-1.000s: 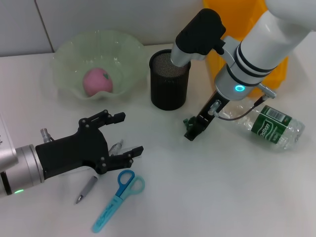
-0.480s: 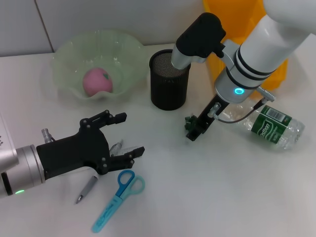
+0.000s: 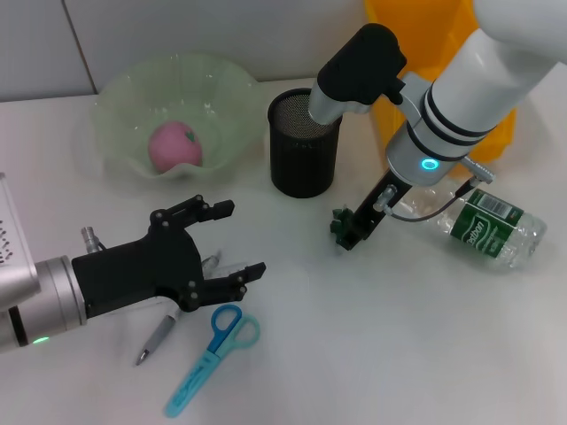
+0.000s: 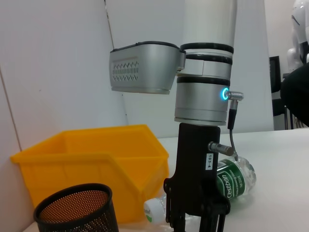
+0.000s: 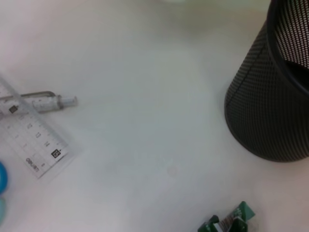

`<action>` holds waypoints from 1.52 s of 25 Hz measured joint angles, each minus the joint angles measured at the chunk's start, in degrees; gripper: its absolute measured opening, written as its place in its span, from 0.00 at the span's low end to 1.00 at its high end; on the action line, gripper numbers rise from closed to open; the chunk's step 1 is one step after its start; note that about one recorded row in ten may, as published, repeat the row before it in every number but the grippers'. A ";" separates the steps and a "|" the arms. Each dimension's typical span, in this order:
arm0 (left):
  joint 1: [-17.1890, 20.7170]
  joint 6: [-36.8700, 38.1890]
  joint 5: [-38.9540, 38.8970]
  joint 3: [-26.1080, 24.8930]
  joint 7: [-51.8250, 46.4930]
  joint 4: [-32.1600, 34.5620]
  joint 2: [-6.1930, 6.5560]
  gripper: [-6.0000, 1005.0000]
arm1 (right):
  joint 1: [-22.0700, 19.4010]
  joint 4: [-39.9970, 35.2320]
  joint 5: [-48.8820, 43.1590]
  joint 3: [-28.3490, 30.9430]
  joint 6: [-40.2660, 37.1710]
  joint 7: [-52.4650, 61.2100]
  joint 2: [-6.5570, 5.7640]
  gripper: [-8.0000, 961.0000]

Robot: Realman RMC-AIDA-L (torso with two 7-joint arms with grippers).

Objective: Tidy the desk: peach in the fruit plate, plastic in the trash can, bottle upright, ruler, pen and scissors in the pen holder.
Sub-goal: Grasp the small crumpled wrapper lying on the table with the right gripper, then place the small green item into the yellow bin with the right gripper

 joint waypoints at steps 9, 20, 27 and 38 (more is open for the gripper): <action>-0.17 0.00 0.00 0.15 0.12 0.00 -0.01 0.86 | -0.14 0.02 0.00 0.00 0.79 -0.46 0.00 0.45; -0.09 0.00 -0.05 0.14 0.17 0.00 0.01 0.86 | -0.55 -1.10 -0.04 0.07 0.01 -0.68 0.00 0.33; -0.18 0.06 -0.11 0.11 0.18 0.17 0.08 0.86 | -4.53 -11.49 -0.06 0.86 -5.57 0.83 -0.23 0.28; -0.19 0.53 -0.17 0.13 0.17 0.61 0.08 0.86 | -11.47 -34.31 -6.73 13.04 -13.63 2.29 -0.62 0.19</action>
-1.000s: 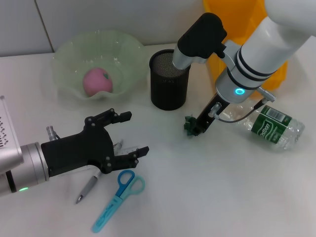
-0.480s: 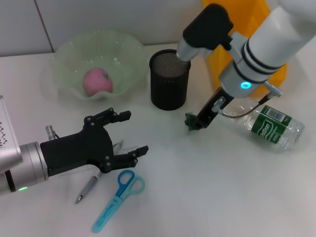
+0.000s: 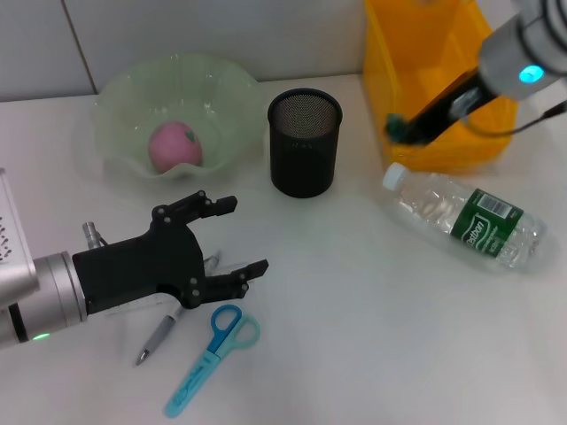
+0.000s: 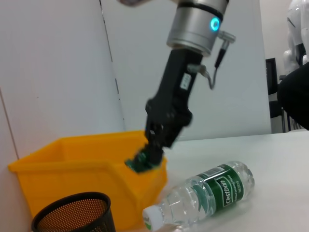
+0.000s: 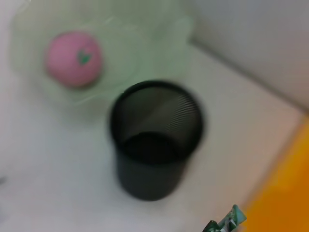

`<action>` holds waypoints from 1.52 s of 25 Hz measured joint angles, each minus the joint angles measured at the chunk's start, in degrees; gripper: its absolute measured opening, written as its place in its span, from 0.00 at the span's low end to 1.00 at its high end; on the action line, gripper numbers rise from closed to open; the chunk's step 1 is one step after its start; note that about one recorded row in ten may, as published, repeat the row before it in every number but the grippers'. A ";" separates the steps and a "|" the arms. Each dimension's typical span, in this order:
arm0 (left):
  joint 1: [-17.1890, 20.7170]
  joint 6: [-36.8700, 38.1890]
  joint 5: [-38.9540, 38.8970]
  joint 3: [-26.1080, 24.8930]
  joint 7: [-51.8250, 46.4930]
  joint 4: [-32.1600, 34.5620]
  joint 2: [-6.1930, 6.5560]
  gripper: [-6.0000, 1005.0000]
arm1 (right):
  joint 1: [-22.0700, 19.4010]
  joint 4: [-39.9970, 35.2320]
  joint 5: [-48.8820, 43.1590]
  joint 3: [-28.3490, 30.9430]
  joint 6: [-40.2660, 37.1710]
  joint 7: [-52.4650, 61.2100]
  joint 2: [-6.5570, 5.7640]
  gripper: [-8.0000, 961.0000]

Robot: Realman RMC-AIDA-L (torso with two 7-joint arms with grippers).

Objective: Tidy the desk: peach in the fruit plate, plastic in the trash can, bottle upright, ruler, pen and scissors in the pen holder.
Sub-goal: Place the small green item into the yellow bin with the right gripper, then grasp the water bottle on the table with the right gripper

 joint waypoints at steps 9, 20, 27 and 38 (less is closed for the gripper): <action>-0.17 0.94 -0.18 0.02 0.00 0.09 0.00 0.86 | 0.06 -2.45 -4.91 5.98 2.24 -0.08 -0.64 0.16; -0.26 1.05 -0.20 0.02 0.00 0.10 0.00 0.86 | 2.92 10.38 -9.23 6.17 19.18 -0.13 -0.70 0.22; -0.20 1.40 -0.20 -0.46 0.00 0.10 0.00 0.86 | 4.11 13.18 -9.27 5.59 21.17 -0.74 -0.86 0.40; 0.15 1.99 -0.28 -0.60 0.00 0.09 0.07 0.86 | 4.94 6.44 -8.95 6.15 8.86 -1.05 -1.26 0.81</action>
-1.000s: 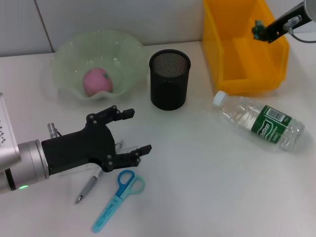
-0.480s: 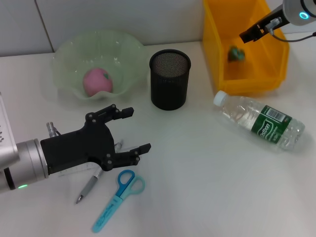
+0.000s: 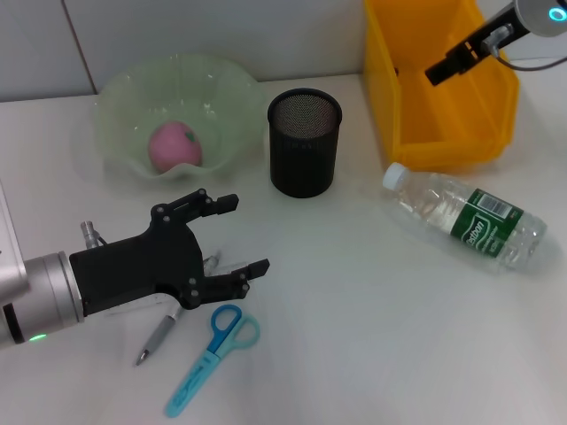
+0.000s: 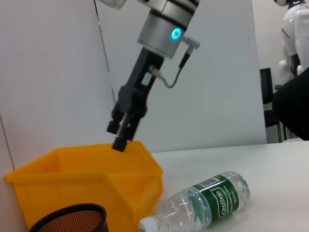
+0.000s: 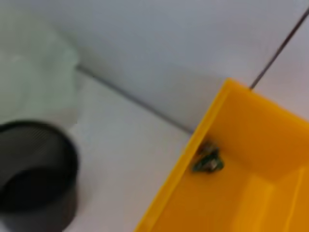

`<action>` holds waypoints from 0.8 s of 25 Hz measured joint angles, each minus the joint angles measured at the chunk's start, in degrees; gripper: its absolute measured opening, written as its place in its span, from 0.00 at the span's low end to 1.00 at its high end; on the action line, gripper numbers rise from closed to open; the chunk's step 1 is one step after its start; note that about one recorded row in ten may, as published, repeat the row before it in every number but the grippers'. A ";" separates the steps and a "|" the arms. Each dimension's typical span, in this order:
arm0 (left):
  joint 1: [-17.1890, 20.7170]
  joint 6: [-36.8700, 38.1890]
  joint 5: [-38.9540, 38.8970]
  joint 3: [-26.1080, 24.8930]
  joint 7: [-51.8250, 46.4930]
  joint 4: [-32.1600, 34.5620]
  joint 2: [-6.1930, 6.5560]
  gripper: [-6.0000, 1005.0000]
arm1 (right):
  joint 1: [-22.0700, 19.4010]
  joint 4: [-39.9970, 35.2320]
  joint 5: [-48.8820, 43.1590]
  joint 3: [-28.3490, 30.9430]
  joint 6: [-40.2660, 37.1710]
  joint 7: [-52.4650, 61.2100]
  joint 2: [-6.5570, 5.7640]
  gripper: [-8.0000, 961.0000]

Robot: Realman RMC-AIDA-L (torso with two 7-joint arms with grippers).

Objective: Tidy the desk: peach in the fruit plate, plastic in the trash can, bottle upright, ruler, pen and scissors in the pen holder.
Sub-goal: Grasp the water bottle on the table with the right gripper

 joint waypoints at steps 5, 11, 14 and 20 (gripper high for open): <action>0.03 0.04 -0.01 -0.19 0.00 0.00 0.02 0.86 | 1.16 -2.82 0.14 1.54 -9.26 -0.08 -0.34 0.82; 0.12 0.40 0.00 -0.61 0.00 0.00 -0.04 0.86 | 2.25 -3.23 0.24 3.82 -18.25 -0.54 -0.71 0.82; 0.08 0.48 0.00 -0.63 0.00 0.00 -0.02 0.86 | 2.26 -2.95 0.25 3.57 -20.86 -0.84 -0.81 0.82; 0.01 0.48 0.00 -0.62 0.00 -0.06 0.02 0.86 | 2.23 0.16 -0.14 3.22 -22.92 -1.34 -0.93 0.82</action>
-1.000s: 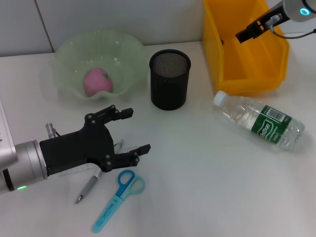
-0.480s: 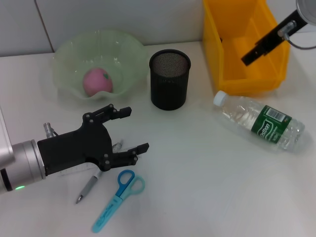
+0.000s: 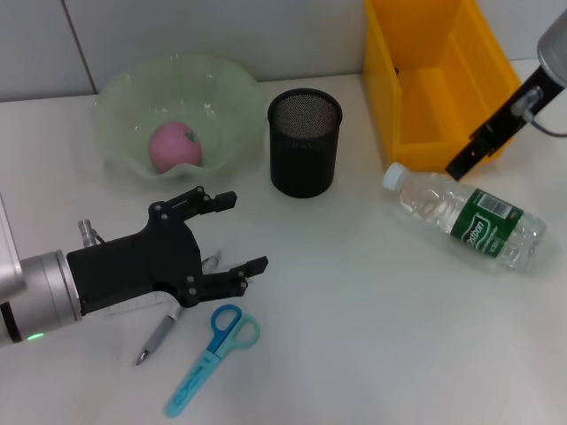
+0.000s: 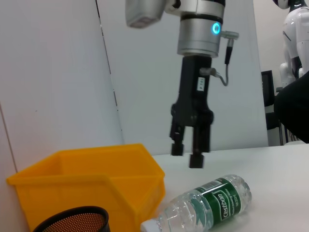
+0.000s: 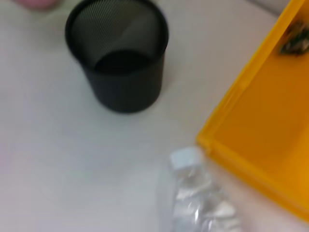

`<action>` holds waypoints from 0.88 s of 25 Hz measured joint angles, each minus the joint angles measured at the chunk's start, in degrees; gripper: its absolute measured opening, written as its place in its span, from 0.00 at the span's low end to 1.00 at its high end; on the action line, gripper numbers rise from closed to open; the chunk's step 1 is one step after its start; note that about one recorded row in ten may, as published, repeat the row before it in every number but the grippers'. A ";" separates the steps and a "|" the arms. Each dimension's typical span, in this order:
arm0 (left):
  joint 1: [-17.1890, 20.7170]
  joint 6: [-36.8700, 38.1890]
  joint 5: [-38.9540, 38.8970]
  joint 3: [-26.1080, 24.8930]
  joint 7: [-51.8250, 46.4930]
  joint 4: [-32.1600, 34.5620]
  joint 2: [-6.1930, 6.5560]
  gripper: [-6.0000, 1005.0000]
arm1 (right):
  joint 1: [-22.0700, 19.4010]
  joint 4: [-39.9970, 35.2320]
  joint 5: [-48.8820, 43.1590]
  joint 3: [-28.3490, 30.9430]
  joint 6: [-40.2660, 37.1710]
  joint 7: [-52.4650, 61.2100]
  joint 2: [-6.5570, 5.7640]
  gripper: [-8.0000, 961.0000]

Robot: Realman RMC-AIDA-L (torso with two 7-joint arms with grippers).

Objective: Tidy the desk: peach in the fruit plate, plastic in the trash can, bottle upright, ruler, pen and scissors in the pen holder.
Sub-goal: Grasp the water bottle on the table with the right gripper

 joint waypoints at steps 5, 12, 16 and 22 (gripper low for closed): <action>0.09 0.00 0.00 0.00 0.00 0.01 0.01 0.86 | 0.15 2.97 -0.12 -1.92 -1.33 -2.56 -0.50 0.82; 0.12 -0.02 0.00 -0.10 0.00 0.06 0.01 0.86 | 0.92 7.80 -0.23 -3.18 0.94 -2.78 -1.86 0.82; 0.11 -0.02 0.00 -0.17 0.11 0.06 0.01 0.86 | 0.92 8.37 -0.25 -3.66 1.44 -2.78 -2.06 0.82; 0.11 -0.02 0.01 -0.21 0.29 0.06 0.00 0.86 | 0.89 10.34 -0.27 -4.04 3.32 -2.64 -2.20 0.82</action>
